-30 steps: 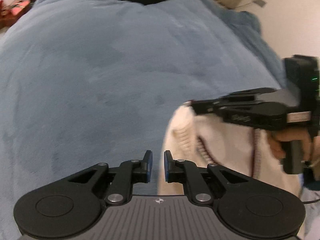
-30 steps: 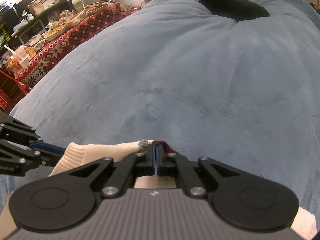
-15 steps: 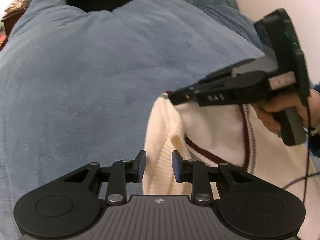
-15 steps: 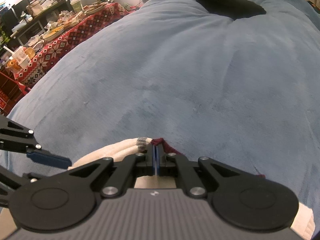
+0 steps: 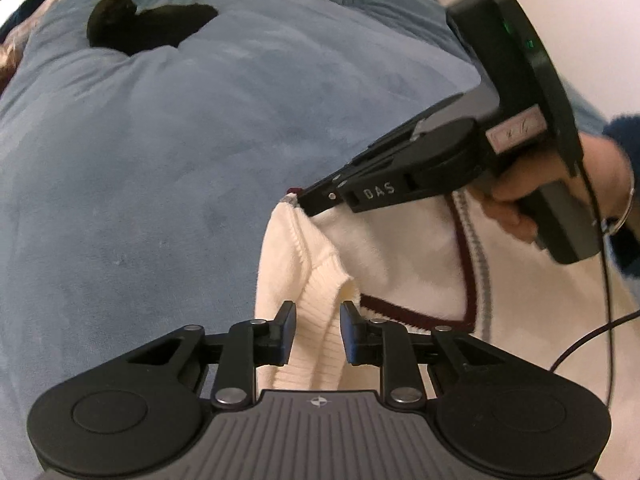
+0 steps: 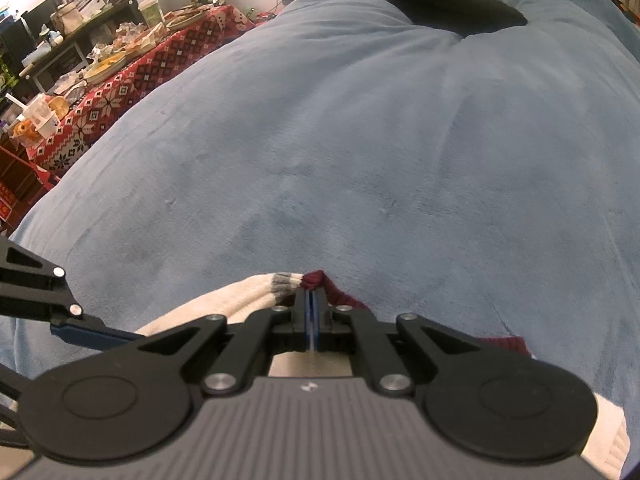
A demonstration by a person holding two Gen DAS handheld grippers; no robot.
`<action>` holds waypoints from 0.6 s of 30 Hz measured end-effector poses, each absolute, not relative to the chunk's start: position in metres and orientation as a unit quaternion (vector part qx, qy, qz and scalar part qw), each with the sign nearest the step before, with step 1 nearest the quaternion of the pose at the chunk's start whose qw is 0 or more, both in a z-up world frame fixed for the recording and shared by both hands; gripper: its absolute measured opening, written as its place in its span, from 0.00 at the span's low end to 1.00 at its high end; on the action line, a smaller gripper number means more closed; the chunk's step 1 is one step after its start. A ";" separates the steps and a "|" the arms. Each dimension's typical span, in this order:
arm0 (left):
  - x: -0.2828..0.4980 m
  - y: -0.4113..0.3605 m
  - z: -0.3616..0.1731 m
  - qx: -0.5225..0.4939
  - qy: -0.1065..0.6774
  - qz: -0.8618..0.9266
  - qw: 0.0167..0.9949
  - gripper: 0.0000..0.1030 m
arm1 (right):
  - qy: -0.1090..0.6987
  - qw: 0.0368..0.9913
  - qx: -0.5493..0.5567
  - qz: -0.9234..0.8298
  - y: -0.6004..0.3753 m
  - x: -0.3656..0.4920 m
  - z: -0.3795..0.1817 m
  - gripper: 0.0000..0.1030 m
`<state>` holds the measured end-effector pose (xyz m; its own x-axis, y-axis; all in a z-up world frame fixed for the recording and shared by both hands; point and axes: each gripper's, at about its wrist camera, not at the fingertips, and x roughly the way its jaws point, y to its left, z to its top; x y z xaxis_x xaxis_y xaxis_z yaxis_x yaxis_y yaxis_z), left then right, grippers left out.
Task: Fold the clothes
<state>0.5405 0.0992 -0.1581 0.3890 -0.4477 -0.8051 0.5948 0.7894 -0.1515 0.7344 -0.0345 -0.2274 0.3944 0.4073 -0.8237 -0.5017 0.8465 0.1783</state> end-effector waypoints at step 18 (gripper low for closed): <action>0.586 0.157 -0.151 -0.029 0.448 -0.160 0.879 0.02 | 0.476 0.840 -0.023 0.259 -0.046 0.735 -0.226 0.00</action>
<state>0.5855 0.1567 -0.1508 0.5481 -0.3079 -0.7777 0.2554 0.9470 -0.1950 0.7346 -0.0457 -0.2261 0.4121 0.4130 -0.8122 -0.4565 0.8650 0.2083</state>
